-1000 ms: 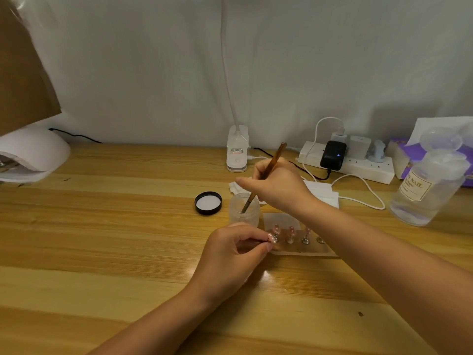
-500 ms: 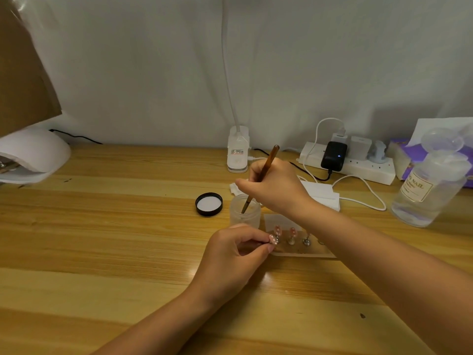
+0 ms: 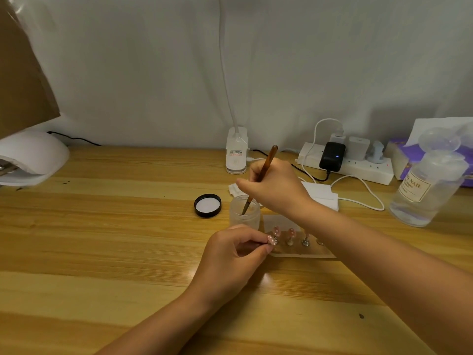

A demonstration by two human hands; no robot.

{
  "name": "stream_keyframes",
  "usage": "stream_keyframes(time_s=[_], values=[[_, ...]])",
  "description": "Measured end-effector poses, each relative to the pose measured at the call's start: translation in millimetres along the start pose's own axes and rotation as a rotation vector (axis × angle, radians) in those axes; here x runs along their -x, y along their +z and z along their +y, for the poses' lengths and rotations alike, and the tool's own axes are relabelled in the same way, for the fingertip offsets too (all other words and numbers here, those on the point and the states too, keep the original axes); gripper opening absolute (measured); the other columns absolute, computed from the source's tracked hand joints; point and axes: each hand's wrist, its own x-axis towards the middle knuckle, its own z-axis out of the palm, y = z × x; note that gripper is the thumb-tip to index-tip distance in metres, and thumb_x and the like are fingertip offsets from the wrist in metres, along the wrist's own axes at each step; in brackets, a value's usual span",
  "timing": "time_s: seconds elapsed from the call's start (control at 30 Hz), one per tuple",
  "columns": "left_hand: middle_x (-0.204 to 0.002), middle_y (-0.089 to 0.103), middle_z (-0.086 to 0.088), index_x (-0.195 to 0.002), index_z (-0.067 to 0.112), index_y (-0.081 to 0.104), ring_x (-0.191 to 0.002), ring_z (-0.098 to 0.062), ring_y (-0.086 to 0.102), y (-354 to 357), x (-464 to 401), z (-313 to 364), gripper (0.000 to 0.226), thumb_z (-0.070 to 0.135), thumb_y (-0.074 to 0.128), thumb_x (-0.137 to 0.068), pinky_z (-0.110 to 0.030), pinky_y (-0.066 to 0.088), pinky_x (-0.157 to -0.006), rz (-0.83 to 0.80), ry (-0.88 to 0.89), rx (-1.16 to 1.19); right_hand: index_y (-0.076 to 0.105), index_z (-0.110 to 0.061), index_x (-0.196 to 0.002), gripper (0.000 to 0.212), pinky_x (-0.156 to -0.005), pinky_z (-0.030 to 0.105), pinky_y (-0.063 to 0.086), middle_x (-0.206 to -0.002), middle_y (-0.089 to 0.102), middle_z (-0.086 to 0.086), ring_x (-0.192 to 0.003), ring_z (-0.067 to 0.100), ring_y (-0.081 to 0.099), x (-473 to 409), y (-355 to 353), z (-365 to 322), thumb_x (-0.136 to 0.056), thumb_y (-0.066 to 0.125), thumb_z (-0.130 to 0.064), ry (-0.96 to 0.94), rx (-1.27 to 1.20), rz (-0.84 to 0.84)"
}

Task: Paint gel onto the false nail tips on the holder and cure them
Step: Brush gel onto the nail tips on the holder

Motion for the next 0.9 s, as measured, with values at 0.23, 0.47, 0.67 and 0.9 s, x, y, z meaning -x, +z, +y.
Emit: stream_keyframes(time_s=[0.23, 0.47, 0.67, 0.9], values=[[-0.083, 0.067, 0.009, -0.078, 0.030, 0.069, -0.080, 0.005, 0.061, 0.1, -0.3, 0.6, 0.026, 0.005, 0.070, -0.078, -0.006, 0.045, -0.067, 0.006, -0.015, -0.010, 0.049, -0.017, -0.046, 0.039, -0.060, 0.027, 0.049, -0.040, 0.048, -0.009, -0.043, 0.002, 0.048, -2.4, -18.0, -5.7, -0.082, 0.064, -0.018, 0.024, -0.145, 0.107], [-0.083, 0.067, 0.011, -0.079, 0.031, 0.068, -0.082, 0.008, 0.060, 0.1, -0.9, 1.3, 0.026, 0.005, 0.069, -0.079, -0.003, 0.043, -0.067, 0.007, -0.029, -0.001, 0.050, -0.013, -0.052, 0.038, -0.035, 0.013, 0.033, -0.035, 0.046, -0.008, -0.032, 0.000, 0.040, 7.7, -37.0, 12.1, -0.088, 0.060, -0.020, 0.334, -0.419, 0.113], [-0.083, 0.067, 0.012, -0.079, 0.030, 0.069, -0.081, 0.006, 0.061, 1.1, -1.0, 0.5, 0.025, 0.005, 0.069, -0.078, -0.004, 0.043, -0.068, 0.020, -0.032, -0.003, 0.049, -0.013, -0.052, 0.037, -0.034, 0.013, 0.030, -0.035, 0.045, -0.006, -0.031, 0.003, 0.038, 14.9, -40.1, 19.5, -0.088, 0.060, -0.019, 0.421, -0.494, 0.106], [-0.084, 0.067, 0.012, -0.080, 0.029, 0.070, -0.083, 0.007, 0.060, 0.6, -0.8, -0.4, 0.025, 0.004, 0.069, -0.079, -0.004, 0.044, -0.070, 0.023, -0.032, 0.001, 0.051, -0.012, -0.058, 0.033, -0.035, 0.013, 0.032, -0.038, 0.046, -0.006, -0.032, 0.003, 0.039, 19.3, -48.7, 18.3, -0.087, 0.061, -0.022, 0.458, -0.546, 0.136]])
